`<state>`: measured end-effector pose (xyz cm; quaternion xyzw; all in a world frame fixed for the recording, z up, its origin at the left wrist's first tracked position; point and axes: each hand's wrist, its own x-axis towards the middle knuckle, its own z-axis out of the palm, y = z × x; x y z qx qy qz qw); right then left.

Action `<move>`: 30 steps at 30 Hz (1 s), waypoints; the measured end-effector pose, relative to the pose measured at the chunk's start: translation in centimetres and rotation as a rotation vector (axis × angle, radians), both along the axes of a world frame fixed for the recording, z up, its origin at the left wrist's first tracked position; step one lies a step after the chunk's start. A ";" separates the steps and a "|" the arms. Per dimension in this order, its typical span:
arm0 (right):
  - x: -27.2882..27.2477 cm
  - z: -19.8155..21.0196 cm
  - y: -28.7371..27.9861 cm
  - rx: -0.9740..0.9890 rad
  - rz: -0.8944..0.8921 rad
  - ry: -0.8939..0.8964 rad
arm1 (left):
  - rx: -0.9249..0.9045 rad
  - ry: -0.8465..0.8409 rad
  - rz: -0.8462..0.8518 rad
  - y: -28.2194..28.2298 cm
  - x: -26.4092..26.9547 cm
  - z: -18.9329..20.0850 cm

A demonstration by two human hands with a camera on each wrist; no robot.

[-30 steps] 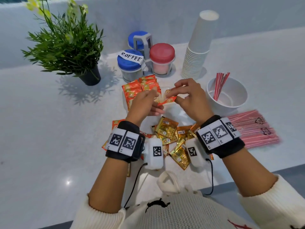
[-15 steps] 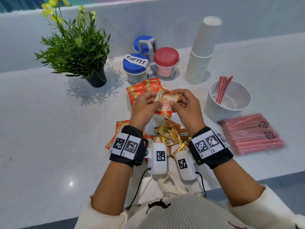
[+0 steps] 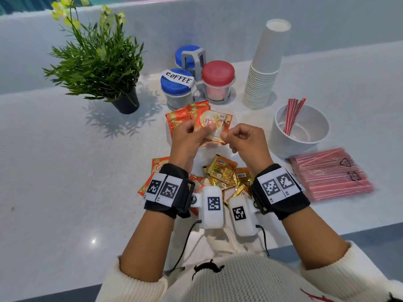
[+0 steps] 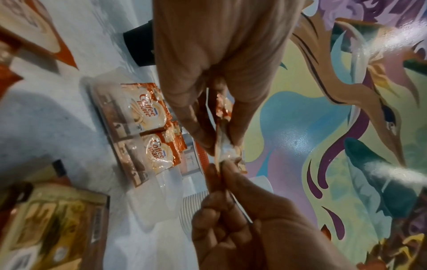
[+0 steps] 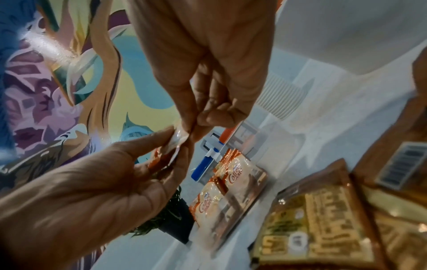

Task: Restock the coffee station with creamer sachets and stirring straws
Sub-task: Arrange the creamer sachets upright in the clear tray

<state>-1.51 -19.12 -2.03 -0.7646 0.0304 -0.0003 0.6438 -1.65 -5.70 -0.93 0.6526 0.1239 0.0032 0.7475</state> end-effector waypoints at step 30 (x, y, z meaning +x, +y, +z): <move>0.1 0.7 -1.4 -0.298 0.111 0.053 | 0.059 0.062 0.022 0.8 0.0 -0.9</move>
